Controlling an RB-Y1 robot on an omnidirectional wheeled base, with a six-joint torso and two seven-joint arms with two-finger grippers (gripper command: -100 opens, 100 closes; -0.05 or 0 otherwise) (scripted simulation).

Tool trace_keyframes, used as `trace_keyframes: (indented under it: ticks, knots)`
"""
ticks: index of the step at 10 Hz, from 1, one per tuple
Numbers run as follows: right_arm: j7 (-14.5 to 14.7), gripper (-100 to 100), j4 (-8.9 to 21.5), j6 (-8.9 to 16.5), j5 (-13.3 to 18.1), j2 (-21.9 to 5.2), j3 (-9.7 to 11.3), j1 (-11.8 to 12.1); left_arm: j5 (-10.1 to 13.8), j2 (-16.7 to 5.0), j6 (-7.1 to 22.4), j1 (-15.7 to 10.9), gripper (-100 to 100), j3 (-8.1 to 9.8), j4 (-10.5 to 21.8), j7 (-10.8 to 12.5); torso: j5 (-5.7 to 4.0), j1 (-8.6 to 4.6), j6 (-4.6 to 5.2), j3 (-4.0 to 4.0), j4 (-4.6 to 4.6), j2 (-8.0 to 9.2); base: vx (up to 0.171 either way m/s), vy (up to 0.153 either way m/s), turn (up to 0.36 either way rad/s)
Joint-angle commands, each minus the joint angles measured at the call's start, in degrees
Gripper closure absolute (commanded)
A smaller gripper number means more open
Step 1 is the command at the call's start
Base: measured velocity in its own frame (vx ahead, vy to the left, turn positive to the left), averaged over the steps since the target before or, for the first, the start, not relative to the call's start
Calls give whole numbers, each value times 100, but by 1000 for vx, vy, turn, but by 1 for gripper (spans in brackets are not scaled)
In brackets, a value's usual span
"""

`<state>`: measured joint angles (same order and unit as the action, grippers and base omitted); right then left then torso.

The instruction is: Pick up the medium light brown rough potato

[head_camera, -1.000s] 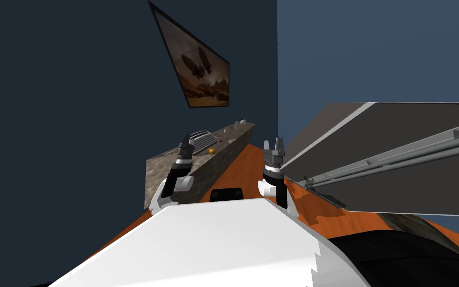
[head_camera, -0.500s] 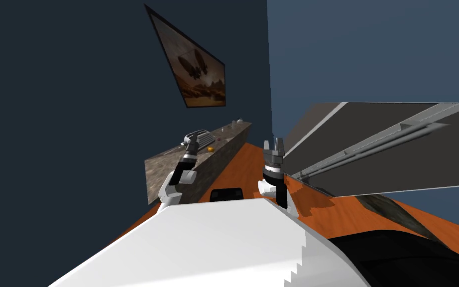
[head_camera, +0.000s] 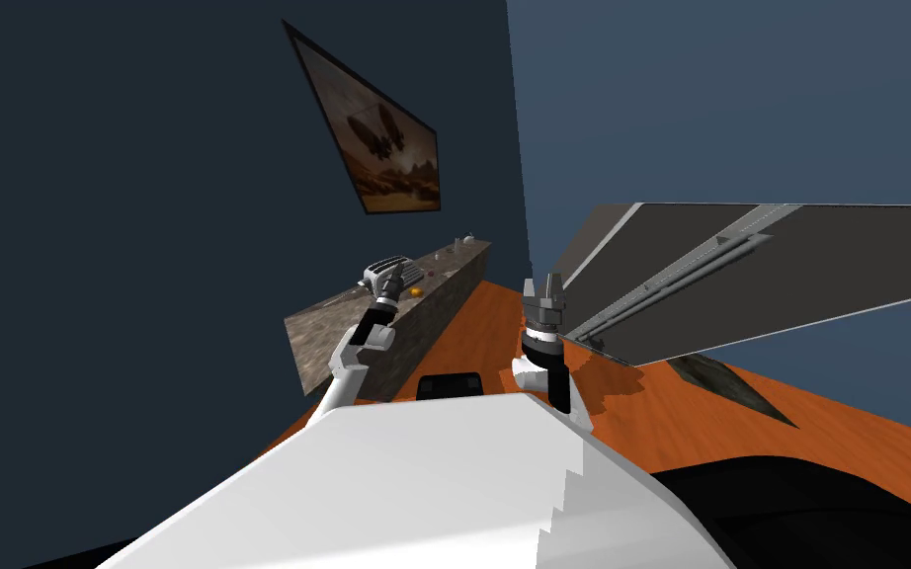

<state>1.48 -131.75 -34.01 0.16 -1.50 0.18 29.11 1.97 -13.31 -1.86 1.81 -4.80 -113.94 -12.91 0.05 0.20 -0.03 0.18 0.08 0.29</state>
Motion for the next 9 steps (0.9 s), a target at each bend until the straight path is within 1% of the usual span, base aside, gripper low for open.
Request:
trace_keyframes:
  ticks: [1,2,3,4,5,6,7,8,9]
  knots:
    - [0,0,0,0,0,0,0,0,107,-72,286,-286,-100,-29,286,-44,0,0,0,0,0,0,-90,36,-106]
    - [0,0,0,0,0,0,0,-1,107,-72,407,-371,-100,-29,307,-44,0,0,3,0,-1,1,-79,29,-84]
    - [0,0,0,0,0,0,0,0,211,-139,593,-575,-100,-54,548,-80,0,-2,1,-2,-1,-3,-100,21,-144]
    - [0,0,0,0,0,0,0,-1,211,-139,703,-665,-100,-54,583,-80,-1,-4,2,0,-1,3,-84,21,-79]
    - [0,0,0,0,0,0,0,0,322,-207,882,-860,-100,-77,803,-114,-1,-4,0,-1,0,-2,-85,25,-119]
    - [0,0,0,0,0,0,0,0,322,-207,1003,-959,-100,-77,865,-114,-1,-2,2,-2,-1,-2,-70,28,-73]
    - [0,0,0,0,0,0,0,0,440,-274,1214,-1200,-100,-98,1094,-148,0,-2,0,-4,-2,-7,-82,24,-148]
    - [0,0,0,0,0,0,0,0,440,-274,1306,-1251,-100,-98,1151,-148,-1,-2,2,-3,-2,-4,-85,19,-61]
    - [0,0,0,0,0,0,0,0,563,-341,1477,-1441,-100,-116,1361,-179,0,-4,-2,-2,-1,-3,-92,40,-106]
